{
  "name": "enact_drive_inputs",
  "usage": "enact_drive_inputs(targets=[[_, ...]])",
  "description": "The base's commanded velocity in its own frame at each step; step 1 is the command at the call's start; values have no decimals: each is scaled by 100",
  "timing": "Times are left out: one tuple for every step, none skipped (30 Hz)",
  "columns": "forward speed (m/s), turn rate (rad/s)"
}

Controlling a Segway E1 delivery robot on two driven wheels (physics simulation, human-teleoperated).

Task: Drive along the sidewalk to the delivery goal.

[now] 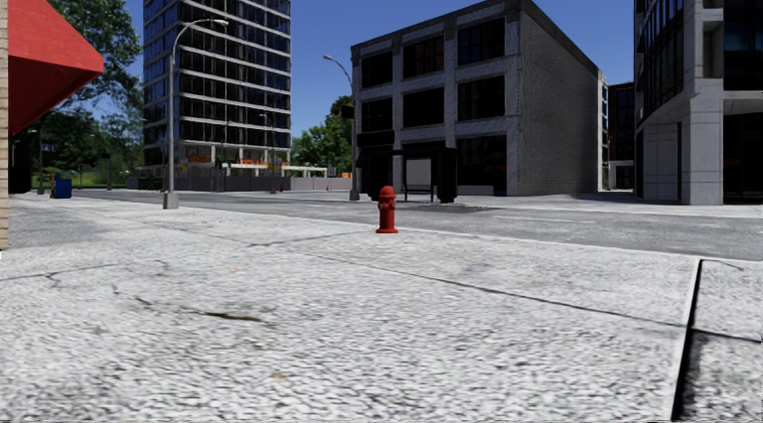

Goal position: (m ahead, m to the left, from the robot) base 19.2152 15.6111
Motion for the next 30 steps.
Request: enact_drive_inputs(targets=[[200, 38], [200, 38], [200, 38], [200, 38], [200, 38], [200, 38], [200, 38], [200, 38], [200, 38], [200, 38], [200, 38], [200, 38], [200, 38], [200, 38], [200, 38], [200, 38], [200, 38], [200, 38], [200, 38], [200, 38], [200, 38], [200, 39], [200, 39], [200, 39], [200, 39], [200, 39], [200, 40], [200, 42], [200, 42], [200, 43]])
